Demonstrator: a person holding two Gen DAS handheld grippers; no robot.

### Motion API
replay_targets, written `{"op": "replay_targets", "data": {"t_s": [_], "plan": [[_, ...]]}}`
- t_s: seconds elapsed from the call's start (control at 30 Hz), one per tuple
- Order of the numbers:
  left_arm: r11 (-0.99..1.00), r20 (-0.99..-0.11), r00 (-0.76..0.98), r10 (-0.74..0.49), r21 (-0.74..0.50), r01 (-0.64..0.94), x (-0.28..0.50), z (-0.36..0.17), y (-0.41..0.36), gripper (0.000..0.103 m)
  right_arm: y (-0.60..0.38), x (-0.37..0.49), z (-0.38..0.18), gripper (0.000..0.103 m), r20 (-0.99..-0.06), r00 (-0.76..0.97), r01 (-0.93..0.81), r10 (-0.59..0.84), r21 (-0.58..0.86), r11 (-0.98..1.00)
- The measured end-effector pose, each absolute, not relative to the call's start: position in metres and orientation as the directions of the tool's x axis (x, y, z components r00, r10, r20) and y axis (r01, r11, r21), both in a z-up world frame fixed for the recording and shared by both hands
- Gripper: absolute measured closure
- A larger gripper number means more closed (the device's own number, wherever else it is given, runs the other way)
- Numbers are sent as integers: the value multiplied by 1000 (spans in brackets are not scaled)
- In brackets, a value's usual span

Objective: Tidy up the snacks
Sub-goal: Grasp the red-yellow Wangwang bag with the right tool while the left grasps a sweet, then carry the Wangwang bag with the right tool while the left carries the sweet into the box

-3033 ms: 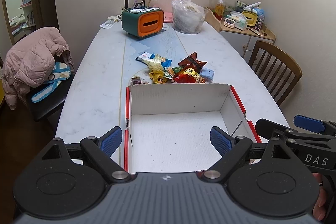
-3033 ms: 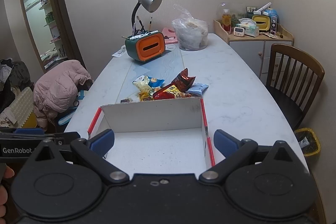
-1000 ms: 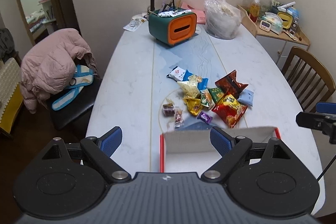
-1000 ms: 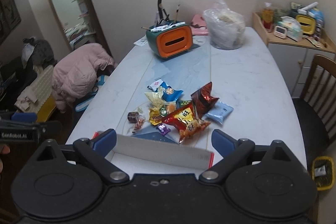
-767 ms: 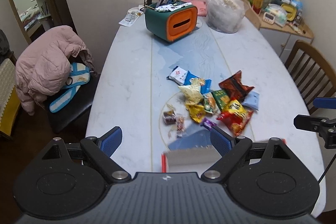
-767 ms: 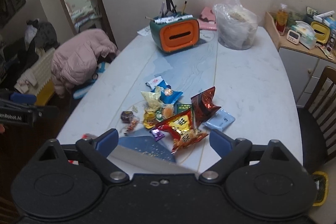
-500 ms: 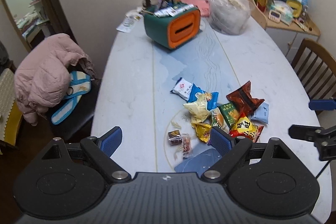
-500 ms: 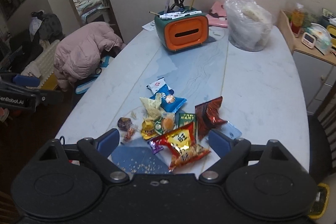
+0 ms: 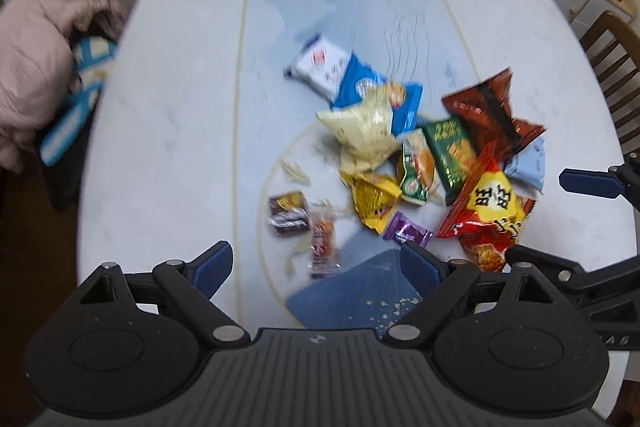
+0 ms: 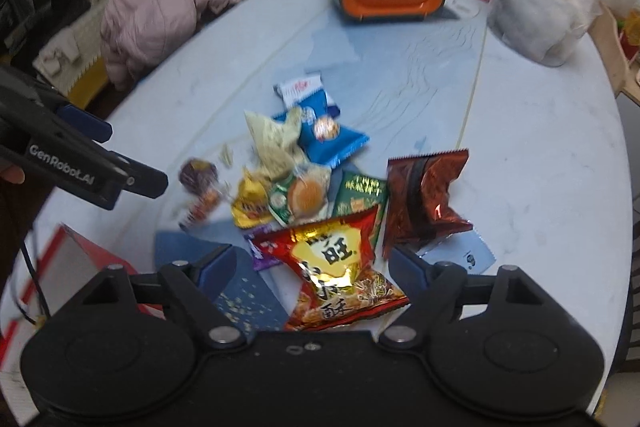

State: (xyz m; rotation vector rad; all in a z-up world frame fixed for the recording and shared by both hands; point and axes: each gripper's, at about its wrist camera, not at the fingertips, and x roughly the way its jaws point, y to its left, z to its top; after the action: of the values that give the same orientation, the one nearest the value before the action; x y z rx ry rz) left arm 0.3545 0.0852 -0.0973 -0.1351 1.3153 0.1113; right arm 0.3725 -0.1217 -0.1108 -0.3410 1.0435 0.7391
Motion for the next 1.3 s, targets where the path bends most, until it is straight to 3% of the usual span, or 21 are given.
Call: {"op": "replay_targets", "data": {"t_s": [0.17,0.6,1.0,1.3], "plan": [[979,-980,198,-29,-68,-191,369,-128,87,12,-117,381,-134,23,-894,264,-717,362,70,694],[976,-987,142,-71,-98,-195,382,-170,80,56,-111,391,-161,31,-908,245,-755,340,42,655],[965,-988,146,-60,-94,-244,384,-181,90,82,-109,390,-171,44,-904,259,-762,341,26,648],[954,-984,167,-57,-103,-282,380,-177,93,84,-112,386,-168,52,-899,263,-737,350,47,674]]}}
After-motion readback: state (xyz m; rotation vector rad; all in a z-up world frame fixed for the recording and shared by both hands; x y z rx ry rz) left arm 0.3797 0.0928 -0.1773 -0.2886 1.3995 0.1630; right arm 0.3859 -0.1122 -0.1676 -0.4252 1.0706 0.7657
